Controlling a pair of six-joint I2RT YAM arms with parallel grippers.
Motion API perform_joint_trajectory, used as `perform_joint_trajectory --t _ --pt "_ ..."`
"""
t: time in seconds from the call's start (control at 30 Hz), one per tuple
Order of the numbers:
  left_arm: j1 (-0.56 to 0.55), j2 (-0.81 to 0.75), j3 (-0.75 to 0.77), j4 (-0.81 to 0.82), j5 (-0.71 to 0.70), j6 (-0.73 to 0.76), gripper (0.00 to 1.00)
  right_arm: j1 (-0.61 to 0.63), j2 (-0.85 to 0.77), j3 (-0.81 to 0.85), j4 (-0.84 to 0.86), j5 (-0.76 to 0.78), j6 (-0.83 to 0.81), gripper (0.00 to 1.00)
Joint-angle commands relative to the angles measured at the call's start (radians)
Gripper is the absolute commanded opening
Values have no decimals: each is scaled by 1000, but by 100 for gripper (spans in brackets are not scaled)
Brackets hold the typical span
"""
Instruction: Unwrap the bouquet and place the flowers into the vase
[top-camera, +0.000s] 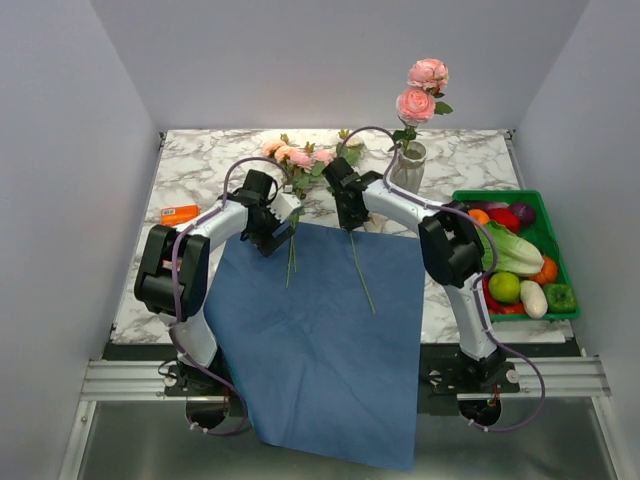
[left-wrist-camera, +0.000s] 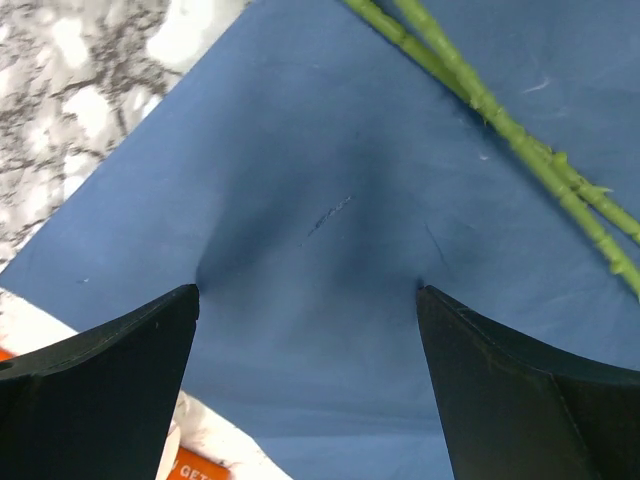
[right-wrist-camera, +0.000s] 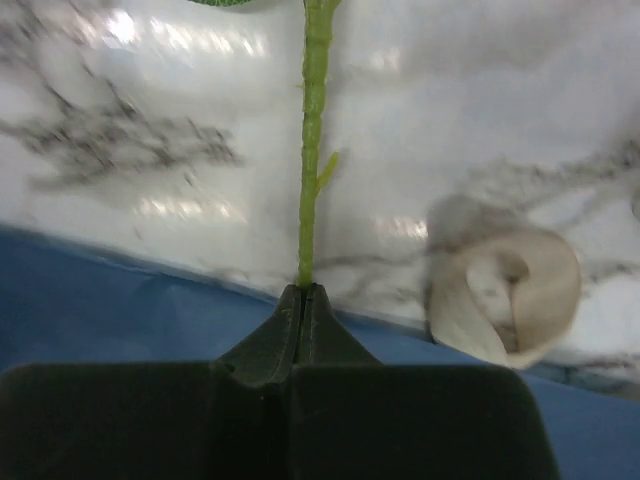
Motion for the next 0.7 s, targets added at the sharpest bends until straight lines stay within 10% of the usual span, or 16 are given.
perform_joint_trajectory --t 0.0,0.27,0.47,0.67 --pt "-9 40 1 14 -4 -17 99 -2 -130 -178 43 38 -44 1" --pt "-61 76 -37 55 -35 -23 99 -2 -257 -383 147 1 -88 3" --pt "-99 13 -62 40 -9 -15 97 -5 -162 -227 87 18 -136 42" --pt "-123 -33 -83 -37 71 23 94 -29 -87 -86 31 40 -174 52"
